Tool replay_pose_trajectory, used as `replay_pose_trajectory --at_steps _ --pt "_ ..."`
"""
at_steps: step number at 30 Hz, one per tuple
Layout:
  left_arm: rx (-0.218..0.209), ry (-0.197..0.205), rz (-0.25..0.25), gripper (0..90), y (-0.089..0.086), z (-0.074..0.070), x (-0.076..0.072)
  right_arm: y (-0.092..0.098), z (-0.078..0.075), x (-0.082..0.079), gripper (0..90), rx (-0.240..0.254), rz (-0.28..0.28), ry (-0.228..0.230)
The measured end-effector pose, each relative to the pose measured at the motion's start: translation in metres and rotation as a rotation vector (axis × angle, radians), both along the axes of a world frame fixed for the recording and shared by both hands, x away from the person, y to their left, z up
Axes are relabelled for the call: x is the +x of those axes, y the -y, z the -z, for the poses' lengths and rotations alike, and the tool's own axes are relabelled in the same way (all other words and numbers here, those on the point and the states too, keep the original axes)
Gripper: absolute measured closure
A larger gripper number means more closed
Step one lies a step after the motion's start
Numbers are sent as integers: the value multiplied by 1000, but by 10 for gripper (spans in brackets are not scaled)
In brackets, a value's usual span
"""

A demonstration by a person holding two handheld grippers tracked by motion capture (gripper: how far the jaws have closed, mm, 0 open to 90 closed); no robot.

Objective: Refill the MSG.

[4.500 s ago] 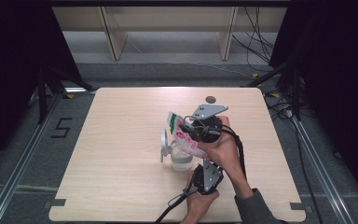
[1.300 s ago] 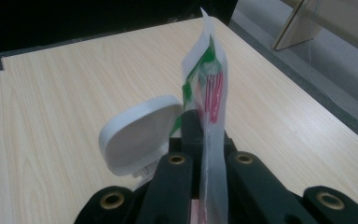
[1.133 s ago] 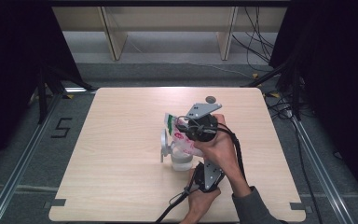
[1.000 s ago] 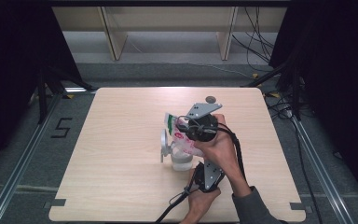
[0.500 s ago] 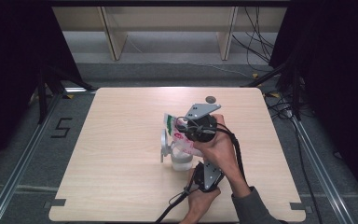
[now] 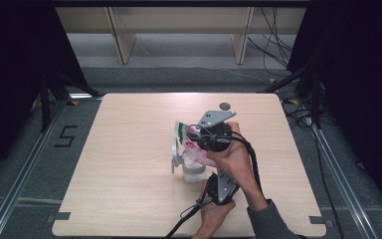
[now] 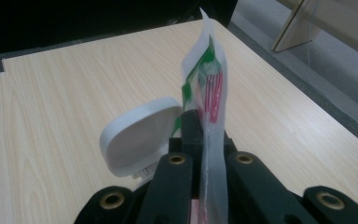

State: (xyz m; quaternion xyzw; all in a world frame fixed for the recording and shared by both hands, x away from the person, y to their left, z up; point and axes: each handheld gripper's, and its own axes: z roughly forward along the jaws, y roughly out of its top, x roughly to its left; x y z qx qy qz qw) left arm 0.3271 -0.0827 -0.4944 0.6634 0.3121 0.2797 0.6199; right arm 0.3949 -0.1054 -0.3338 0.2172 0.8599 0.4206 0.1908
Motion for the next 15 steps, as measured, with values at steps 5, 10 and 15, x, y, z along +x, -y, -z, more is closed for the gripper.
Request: replay_pose_trajectory --at_steps 5,10,15 --pt "-3 1 -1 830 0 0 0 -1 0 -2 900 -3 11 -17" --pt "-6 0 -3 831 -1 -1 1 -3 0 -2 900 -14 -7 6" --pt "-8 0 -3 831 -1 -1 1 -4 0 -2 900 -14 -6 12"
